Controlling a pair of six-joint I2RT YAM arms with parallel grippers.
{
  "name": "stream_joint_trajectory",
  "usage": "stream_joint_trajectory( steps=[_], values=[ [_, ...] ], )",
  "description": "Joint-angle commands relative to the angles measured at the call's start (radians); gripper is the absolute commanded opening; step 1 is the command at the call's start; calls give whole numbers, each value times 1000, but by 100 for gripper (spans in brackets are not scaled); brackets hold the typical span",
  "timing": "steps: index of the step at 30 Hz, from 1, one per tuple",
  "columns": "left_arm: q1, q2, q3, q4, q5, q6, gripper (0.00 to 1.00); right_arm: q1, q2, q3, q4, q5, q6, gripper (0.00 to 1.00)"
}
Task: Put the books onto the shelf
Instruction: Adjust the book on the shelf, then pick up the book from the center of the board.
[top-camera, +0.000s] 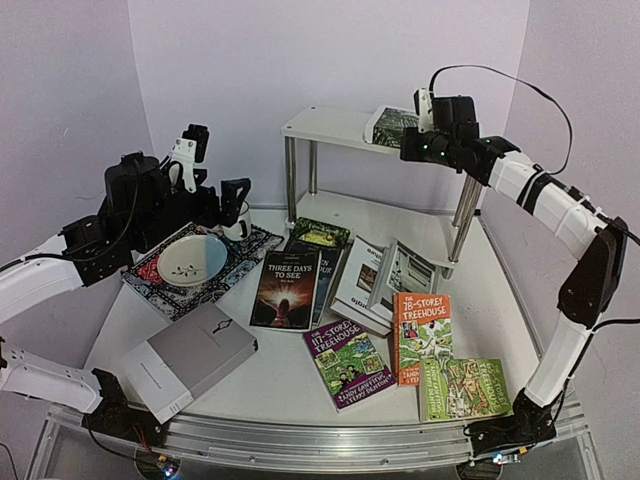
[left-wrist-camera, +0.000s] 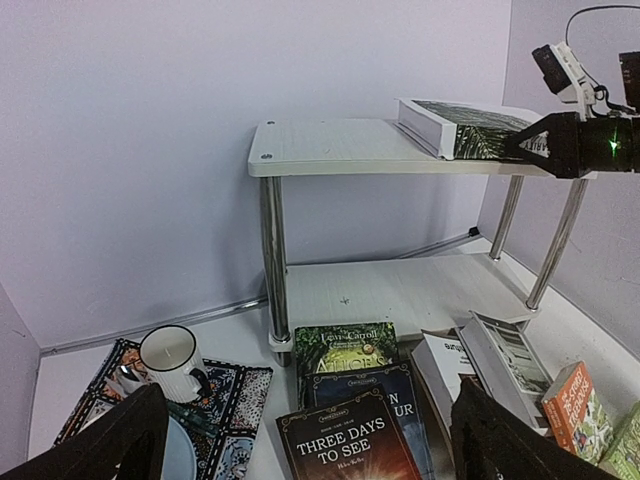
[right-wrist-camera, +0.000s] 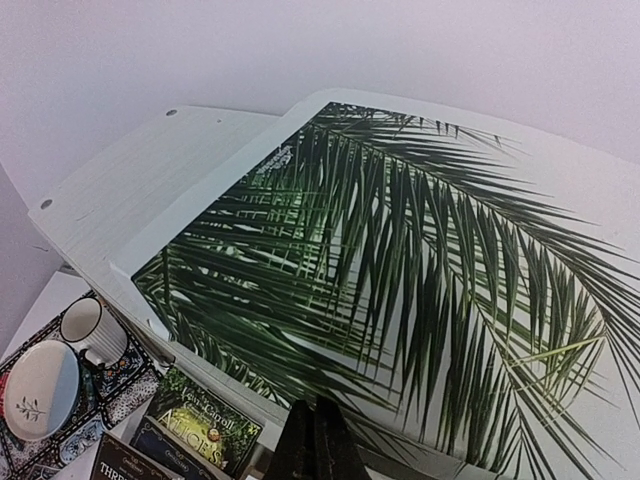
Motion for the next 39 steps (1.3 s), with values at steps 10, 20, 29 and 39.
stream_joint_trajectory(
  steps=[10,20,29,39],
  values=[
    [63,-26,24,-49,71,-82,100,15,-54,28,-31,-115,-9,25],
    [259,-19,14,-164,185,-257,100,254,-160,-185,40,-136,-194,49],
    [558,32,-26,-264,483,-416,100,370,-225,-420,142,-272,-301,68],
    [690,98,-24,-455,437,-534,100,555,-185,-553,181,-272,-391,98]
  ],
)
